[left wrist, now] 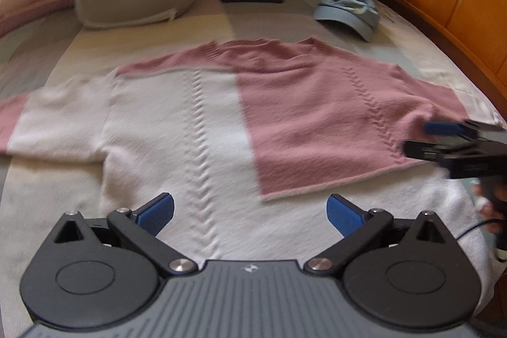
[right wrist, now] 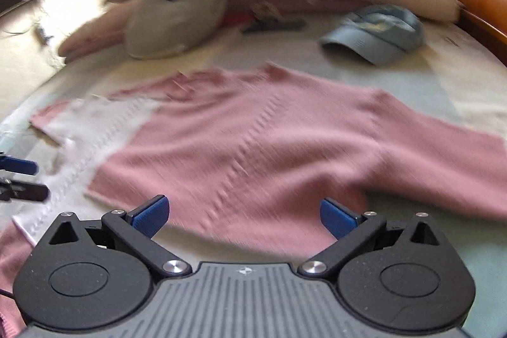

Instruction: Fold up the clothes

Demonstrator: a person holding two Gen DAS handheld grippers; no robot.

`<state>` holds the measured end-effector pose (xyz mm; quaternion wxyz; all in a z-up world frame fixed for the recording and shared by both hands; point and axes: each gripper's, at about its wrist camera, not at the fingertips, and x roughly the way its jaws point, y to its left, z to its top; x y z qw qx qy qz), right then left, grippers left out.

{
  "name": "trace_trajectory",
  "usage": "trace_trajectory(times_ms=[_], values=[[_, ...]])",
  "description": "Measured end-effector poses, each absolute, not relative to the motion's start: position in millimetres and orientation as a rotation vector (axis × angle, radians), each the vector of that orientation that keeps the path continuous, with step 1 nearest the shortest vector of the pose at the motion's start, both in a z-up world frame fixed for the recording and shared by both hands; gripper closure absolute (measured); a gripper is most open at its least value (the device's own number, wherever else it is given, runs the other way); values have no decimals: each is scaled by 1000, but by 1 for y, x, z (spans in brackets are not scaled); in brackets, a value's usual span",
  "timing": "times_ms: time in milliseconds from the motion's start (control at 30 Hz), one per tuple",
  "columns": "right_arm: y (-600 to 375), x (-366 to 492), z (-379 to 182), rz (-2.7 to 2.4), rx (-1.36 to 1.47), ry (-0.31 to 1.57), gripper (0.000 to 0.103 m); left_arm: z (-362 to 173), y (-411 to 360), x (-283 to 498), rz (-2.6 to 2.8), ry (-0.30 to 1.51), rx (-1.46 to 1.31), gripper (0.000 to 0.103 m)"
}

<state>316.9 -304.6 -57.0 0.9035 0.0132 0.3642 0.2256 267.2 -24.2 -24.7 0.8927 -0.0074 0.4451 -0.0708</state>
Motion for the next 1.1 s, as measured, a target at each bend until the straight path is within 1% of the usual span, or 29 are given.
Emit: trace_trajectory(times_ms=[100, 133, 267, 400, 533, 600, 667, 733, 800, 867, 967, 1000, 1100], values=[[-301, 334, -76, 397, 3, 814, 0, -21, -38, 269, -145, 934, 18, 1], [-306, 331, -79, 393, -11, 797, 0, -20, -39, 267, -141, 937, 31, 1], [-327, 311, -74, 413, -37, 807, 0, -25, -31, 267, -76, 979, 33, 1], [-346, 317, -49, 422, 78, 819, 0, -23, -31, 272, -64, 972, 19, 1], [-367, 338, -34, 377, 190, 709, 0, -19, -43, 276, -105, 953, 44, 1], [-375, 353, -36, 354, 242, 692, 0, -18, -50, 276, -134, 946, 63, 1], [-382, 370, -55, 337, 299, 748, 0, -21, -53, 276, -142, 957, 66, 1], [-391, 378, -76, 298, 284, 796, 2, -25, -51, 274, -137, 965, 60, 1], [-399, 369, -77, 292, 203, 747, 2, -28, -45, 272, -126, 976, 44, 1], [-406, 366, -71, 194, 138, 767, 2, -30, -39, 271, -113, 983, 26, 1], [-425, 366, -60, 140, 213, 786, 1, -31, -34, 272, -109, 984, 15, 1], [-430, 366, -56, 133, 236, 784, 0, -30, -34, 273, -111, 982, 14, 1], [-424, 374, -45, 118, 182, 743, 0, -28, -41, 276, -134, 974, 34, 1]])
